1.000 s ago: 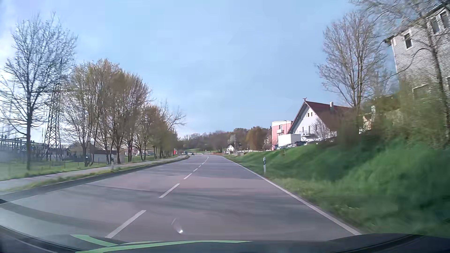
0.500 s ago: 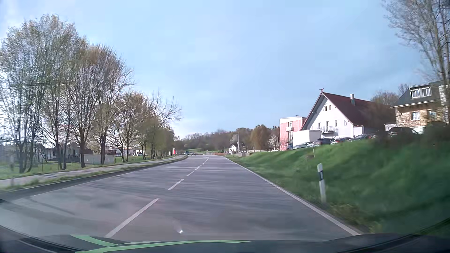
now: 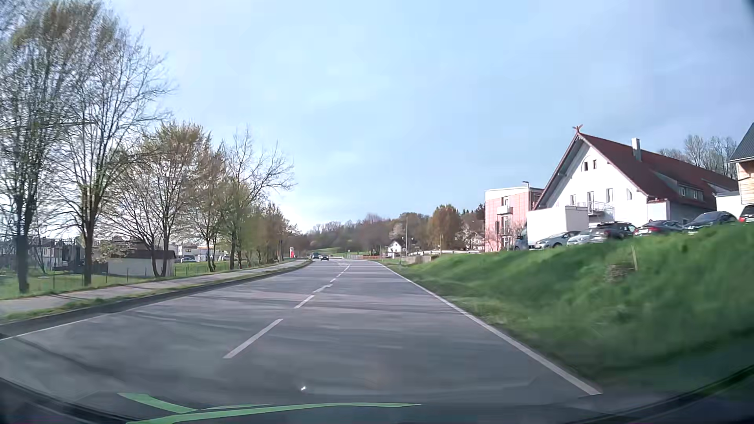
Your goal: Follow the waypoints while adhering to traffic rules and regulations
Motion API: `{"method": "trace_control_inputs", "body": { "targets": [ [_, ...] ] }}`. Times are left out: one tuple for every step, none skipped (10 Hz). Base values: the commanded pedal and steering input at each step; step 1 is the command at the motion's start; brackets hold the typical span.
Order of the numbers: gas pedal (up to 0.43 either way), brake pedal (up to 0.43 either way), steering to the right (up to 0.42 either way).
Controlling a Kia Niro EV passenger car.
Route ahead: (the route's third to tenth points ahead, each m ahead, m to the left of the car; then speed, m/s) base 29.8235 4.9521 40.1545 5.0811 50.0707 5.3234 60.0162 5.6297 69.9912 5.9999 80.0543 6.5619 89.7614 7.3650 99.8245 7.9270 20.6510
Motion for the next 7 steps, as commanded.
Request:
{"method": "trace_control_inputs", "body": {
  "targets": [
    [0.260,0.000,-0.004],
    [0.260,0.000,-0.005],
    [0.260,0.000,-0.005],
    [0.260,0.000,-0.005],
    [0.260,0.000,-0.004],
    [0.260,0.000,-0.005],
    [0.260,0.000,-0.005]
  ]
}}
